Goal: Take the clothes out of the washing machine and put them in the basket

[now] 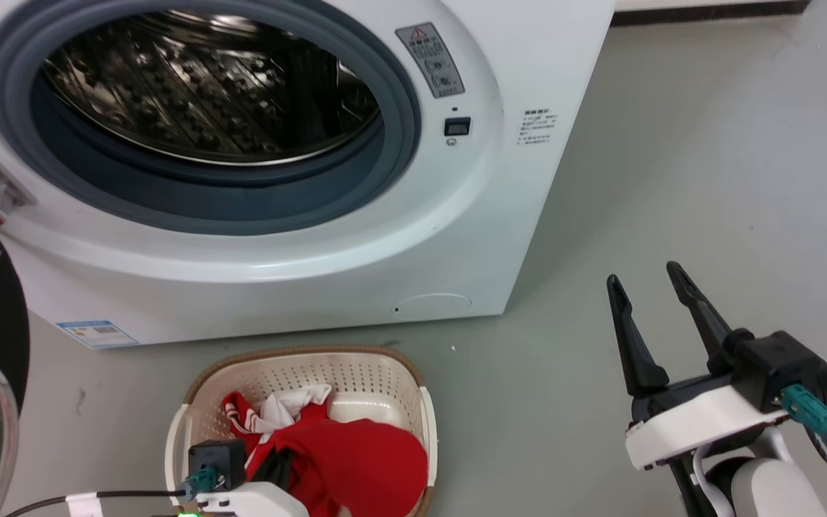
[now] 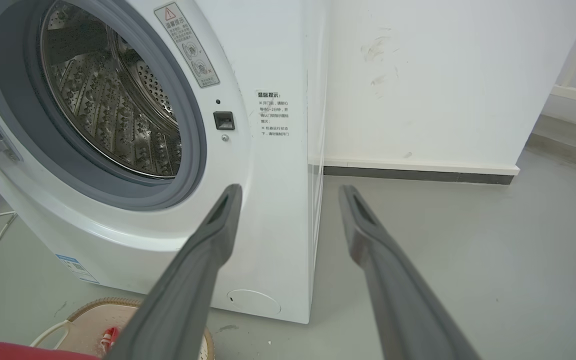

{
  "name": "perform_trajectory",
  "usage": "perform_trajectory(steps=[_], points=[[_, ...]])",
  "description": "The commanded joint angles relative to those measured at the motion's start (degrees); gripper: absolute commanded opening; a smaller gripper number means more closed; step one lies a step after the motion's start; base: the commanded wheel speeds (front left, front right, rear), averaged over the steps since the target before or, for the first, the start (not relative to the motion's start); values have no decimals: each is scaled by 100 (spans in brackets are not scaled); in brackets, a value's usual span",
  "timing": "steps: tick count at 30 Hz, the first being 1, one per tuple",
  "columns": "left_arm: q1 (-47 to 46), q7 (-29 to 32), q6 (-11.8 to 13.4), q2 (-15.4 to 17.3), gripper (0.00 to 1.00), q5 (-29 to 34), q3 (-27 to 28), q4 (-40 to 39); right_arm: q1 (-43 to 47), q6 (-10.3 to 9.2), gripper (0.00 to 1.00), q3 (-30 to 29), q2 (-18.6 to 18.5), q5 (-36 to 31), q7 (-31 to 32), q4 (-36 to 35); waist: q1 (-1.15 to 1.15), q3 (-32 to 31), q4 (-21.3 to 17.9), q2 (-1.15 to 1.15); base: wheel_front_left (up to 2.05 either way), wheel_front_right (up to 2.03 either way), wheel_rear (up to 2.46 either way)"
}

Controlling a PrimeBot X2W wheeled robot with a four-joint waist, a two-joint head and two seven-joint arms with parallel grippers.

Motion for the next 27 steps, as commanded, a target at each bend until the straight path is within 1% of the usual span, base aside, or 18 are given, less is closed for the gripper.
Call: perform_trajectory(steps=[1,12,16,21,23,27], points=[[-240,-136,-71,-60,0,-9,6,302,-144,-4,100,34,6,26,-30,-46,0,267,-111,0,0,0,0],[-1562,-807,-464,-470,0,-84,52,2981,-628,-4,100,110,6,71,-163,-98,0,1463,-515,0,0,0,0],[-2046,-978,-544,-470,0,-50,57,3844,-791,-4,100,212,7,115,-256,-66,0,1874,-681,0,0,0,0],[-2517,-1150,-572,-391,0,-4,73,4629,-945,-4,100,231,8,187,-382,-35,0,2338,-818,0,0,0,0],[-2673,-1196,-622,-384,0,27,37,4863,-1006,-5,100,271,8,228,-435,-5,0,2496,-874,0,0,0,0],[-2967,-1257,-581,-353,0,37,39,5225,-1097,-4,100,282,8,279,-517,60,0,2766,-946,0,0,0,0]])
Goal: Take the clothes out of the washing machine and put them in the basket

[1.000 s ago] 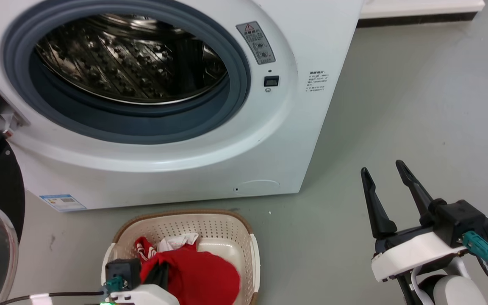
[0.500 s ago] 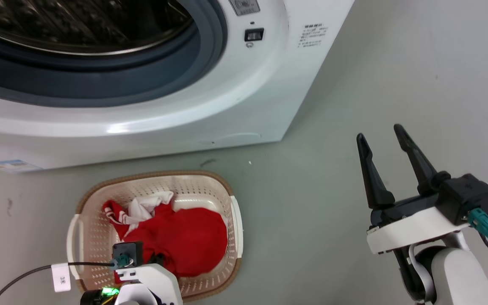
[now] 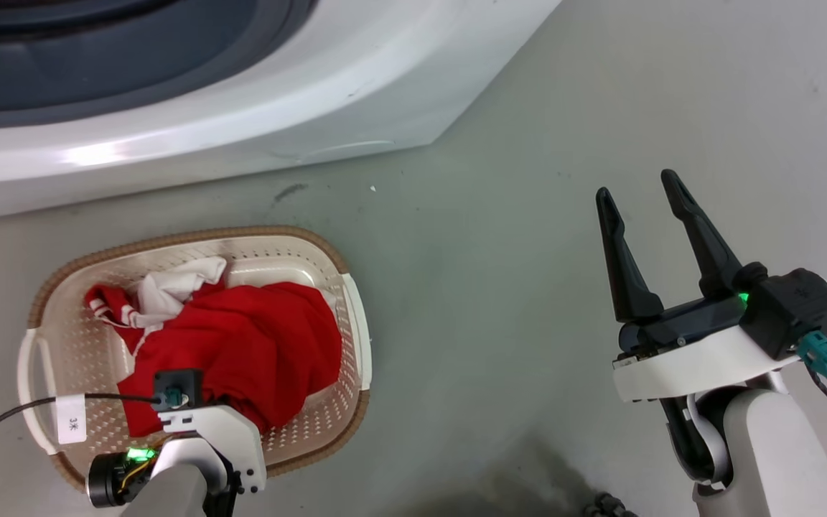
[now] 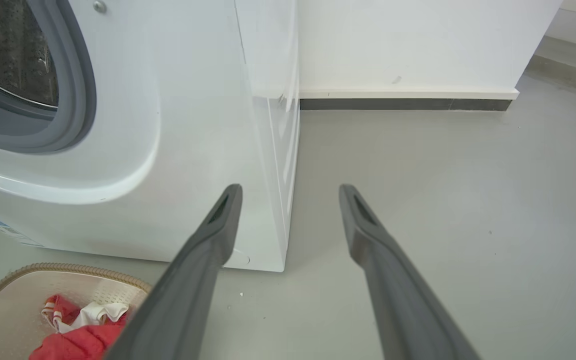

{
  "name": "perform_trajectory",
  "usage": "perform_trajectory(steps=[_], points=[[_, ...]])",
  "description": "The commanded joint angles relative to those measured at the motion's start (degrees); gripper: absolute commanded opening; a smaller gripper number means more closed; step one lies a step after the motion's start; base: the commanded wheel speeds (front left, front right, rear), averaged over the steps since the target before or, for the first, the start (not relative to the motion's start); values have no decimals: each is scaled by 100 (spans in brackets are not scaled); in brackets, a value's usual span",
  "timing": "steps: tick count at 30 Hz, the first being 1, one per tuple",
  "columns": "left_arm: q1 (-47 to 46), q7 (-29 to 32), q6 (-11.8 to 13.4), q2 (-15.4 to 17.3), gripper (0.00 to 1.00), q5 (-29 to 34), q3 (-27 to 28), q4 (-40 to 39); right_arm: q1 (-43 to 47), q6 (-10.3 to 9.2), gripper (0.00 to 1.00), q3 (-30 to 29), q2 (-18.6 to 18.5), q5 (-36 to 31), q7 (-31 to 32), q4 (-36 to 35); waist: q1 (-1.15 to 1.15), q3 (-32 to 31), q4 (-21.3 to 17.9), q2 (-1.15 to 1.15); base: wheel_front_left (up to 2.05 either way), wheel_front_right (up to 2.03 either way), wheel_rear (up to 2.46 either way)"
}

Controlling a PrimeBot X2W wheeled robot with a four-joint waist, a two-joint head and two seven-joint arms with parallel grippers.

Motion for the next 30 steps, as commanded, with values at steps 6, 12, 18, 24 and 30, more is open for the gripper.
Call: perform_trajectory(steps=[6,12,18,24,30], points=[[-383,77,2,63,0,51,-70,407,-222,-5,100,52,10,100,-150,105,-1,445,-237,0,0,0,0],[-352,359,-130,85,67,80,-213,548,-236,-5,100,80,9,162,-238,325,-1,269,-298,0,0,0,0],[-52,458,-134,-44,100,-51,-159,595,-157,-5,100,60,8,128,-265,491,-1,-301,-199,0,0,0,0],[385,374,-251,-294,100,-180,-160,613,106,-4,100,-88,7,2,-166,677,-1,-1279,30,0,0,0,0],[610,85,-503,-516,100,-148,-302,548,496,-4,100,-252,7,-63,10,692,-1,-2128,323,0,0,0,0]])
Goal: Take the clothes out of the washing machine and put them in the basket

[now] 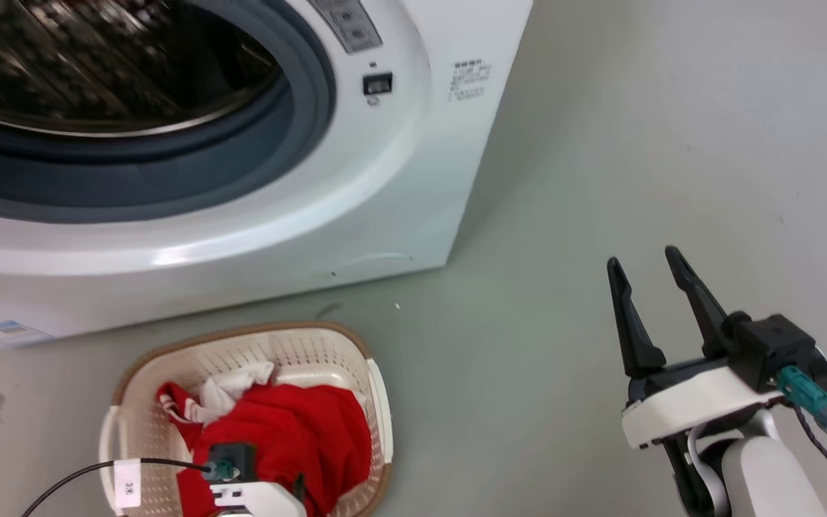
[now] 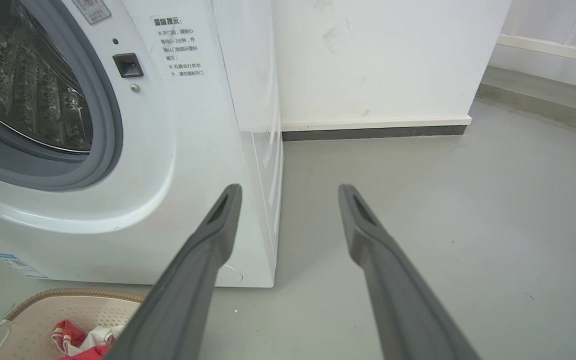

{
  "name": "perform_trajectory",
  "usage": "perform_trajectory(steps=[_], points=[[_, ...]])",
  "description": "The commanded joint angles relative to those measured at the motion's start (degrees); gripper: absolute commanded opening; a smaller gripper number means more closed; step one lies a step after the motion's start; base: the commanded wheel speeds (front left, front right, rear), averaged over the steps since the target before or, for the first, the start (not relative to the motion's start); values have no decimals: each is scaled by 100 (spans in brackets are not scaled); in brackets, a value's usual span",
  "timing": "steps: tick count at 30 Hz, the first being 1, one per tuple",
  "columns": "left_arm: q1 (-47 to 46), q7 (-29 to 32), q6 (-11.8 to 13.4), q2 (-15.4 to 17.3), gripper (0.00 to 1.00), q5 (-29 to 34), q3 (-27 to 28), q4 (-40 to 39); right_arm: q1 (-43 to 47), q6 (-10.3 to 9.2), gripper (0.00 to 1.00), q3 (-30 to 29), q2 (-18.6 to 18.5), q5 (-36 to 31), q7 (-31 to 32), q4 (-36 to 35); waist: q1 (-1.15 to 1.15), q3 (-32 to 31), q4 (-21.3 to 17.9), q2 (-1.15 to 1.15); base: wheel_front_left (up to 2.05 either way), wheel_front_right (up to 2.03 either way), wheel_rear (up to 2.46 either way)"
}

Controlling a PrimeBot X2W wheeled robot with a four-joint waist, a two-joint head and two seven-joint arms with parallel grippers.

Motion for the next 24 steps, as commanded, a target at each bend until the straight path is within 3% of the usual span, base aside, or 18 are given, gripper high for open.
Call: perform_trajectory(steps=[1,7,24], points=[[95,-86,-19,-48,100,-5,-22,-61,131,-4,100,-39,4,-53,40,-27,0,-617,332,0,0,0,0],[131,-245,-20,-135,100,134,-44,-682,534,-4,100,-165,5,-176,260,-182,0,-1107,643,0,0,0,0],[1333,-242,681,370,100,1641,958,-5794,1207,-5,100,-583,4,-410,671,-586,0,-1895,1223,0,0,0,0]])
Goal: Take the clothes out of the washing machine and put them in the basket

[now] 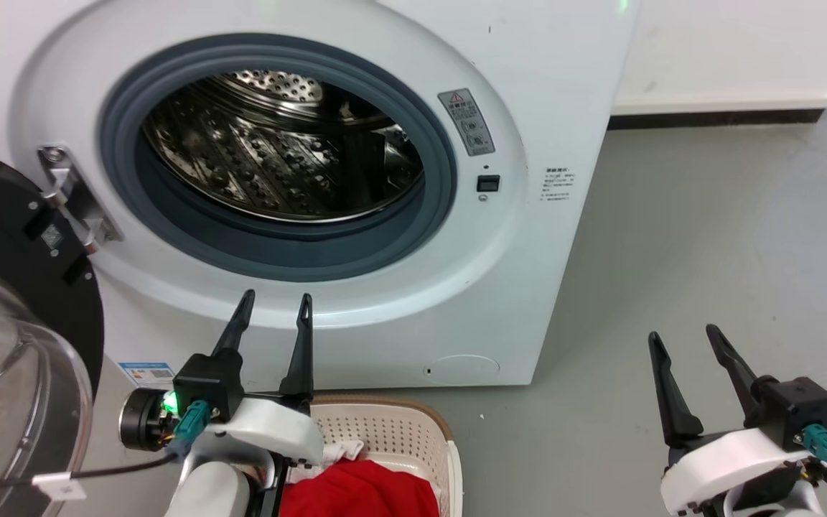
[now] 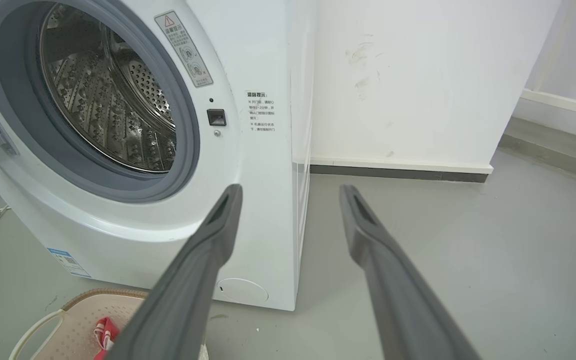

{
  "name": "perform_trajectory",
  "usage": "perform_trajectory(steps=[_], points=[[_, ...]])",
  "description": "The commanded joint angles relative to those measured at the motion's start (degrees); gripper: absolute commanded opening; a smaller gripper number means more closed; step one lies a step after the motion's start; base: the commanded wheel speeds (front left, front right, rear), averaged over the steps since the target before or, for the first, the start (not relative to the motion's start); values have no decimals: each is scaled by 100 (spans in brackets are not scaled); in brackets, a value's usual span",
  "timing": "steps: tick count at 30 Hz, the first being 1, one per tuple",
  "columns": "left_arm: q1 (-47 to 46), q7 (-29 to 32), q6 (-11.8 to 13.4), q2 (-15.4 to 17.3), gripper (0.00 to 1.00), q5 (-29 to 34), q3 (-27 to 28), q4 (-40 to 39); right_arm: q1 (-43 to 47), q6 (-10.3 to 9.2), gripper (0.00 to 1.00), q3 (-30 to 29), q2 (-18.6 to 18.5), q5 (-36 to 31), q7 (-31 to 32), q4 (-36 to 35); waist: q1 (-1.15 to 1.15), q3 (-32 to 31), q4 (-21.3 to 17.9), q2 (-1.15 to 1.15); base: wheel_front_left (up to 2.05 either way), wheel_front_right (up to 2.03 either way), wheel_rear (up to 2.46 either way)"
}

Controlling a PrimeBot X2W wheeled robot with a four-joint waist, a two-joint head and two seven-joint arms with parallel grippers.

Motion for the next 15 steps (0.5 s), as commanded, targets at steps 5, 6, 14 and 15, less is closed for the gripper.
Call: perform_trajectory(steps=[5,6,14,15], points=[[480,-12,114,104,100,241,162,-875,203,-5,100,-115,5,-93,113,-74,1,-279,241,0,0,0,0],[555,-12,131,130,100,260,185,-956,218,-5,100,-131,5,-87,133,-85,1,-301,259,0,0,0,0],[1095,120,335,347,100,219,382,-1184,342,-5,100,-216,5,-120,162,-164,1,-426,306,0,0,0,0],[1140,135,348,359,100,207,388,-1207,347,-5,100,-223,5,-119,168,-171,1,-437,307,0,0,0,0]])
